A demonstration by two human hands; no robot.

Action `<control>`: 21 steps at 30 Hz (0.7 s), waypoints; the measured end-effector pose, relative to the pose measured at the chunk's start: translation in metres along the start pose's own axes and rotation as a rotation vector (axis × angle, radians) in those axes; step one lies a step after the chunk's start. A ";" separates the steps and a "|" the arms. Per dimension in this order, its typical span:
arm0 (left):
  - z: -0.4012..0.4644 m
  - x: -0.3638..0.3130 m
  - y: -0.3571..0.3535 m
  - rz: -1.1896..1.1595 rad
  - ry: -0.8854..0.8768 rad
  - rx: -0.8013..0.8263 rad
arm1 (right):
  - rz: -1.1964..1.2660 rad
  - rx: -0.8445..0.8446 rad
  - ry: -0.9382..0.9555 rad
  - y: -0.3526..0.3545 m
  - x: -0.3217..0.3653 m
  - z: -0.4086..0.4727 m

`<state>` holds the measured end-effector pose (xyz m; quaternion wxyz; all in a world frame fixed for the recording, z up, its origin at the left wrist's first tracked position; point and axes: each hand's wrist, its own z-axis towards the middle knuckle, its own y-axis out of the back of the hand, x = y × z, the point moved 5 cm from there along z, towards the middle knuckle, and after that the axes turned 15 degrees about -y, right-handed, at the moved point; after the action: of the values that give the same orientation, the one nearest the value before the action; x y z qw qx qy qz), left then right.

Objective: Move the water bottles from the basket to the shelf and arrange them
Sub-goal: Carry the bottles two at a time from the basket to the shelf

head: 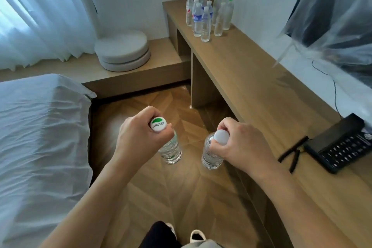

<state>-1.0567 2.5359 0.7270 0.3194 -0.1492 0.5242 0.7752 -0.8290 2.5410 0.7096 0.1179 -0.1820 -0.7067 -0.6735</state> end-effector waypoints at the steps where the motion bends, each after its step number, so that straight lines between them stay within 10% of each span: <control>1: 0.017 0.011 -0.001 0.000 0.002 -0.005 | 0.005 -0.010 -0.004 0.000 0.007 0.019; 21: 0.363 0.230 -0.022 -0.084 -0.037 0.066 | 0.081 0.008 -0.197 -0.038 0.142 0.384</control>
<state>-1.1770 2.9492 0.7283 0.3660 -0.1460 0.5366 0.7462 -0.9436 2.9364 0.7081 0.0757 -0.2751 -0.7095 -0.6443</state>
